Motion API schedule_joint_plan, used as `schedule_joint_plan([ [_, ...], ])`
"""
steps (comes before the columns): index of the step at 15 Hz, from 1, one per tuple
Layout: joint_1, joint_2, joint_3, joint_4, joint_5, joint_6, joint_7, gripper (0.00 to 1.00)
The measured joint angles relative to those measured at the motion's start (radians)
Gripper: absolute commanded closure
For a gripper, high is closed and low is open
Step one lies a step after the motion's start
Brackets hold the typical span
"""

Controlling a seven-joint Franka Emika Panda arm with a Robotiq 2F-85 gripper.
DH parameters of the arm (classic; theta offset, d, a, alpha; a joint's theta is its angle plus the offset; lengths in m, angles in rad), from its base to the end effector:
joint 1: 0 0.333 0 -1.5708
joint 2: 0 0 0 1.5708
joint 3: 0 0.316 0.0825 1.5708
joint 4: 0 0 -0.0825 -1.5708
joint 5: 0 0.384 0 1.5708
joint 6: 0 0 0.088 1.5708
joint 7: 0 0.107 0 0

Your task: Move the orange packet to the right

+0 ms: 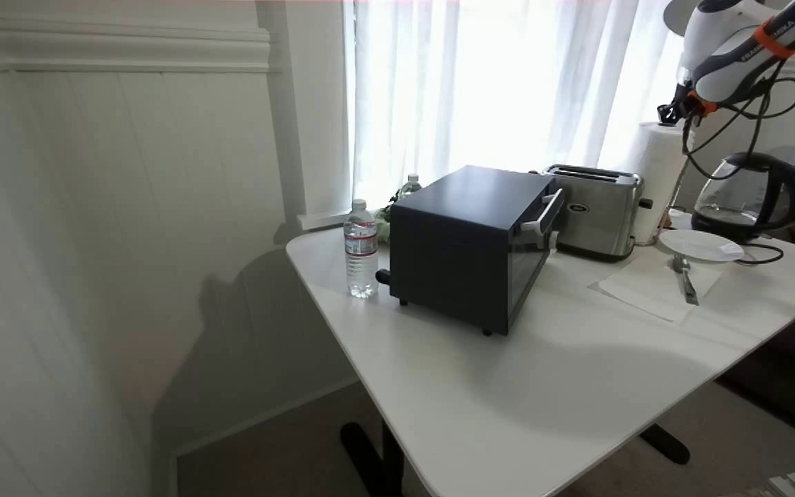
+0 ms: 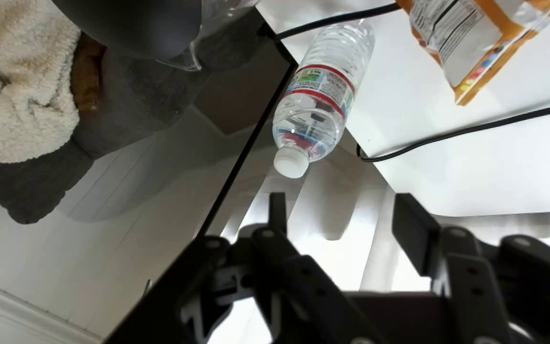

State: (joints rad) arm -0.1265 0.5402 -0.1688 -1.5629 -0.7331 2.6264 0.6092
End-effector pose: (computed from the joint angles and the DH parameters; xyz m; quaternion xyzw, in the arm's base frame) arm 0.7110 -0.1765 0.3868 0.9175 -0.1393 0.2786 0.2475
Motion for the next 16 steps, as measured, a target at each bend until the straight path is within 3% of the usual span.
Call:
schedule_joint_plan([
  [1,0.004,-0.015,0.006,0.002,0.058,-0.033,-0.04,0.01],
  [2,0.011,-0.037,0.011,0.003,0.119,-0.077,-0.084,0.0],
  [9,0.06,-0.257,0.041,0.003,0.428,-0.54,-0.36,0.0],
  [16,0.063,-0.457,0.105,-0.022,0.664,-0.865,-0.62,0.0],
])
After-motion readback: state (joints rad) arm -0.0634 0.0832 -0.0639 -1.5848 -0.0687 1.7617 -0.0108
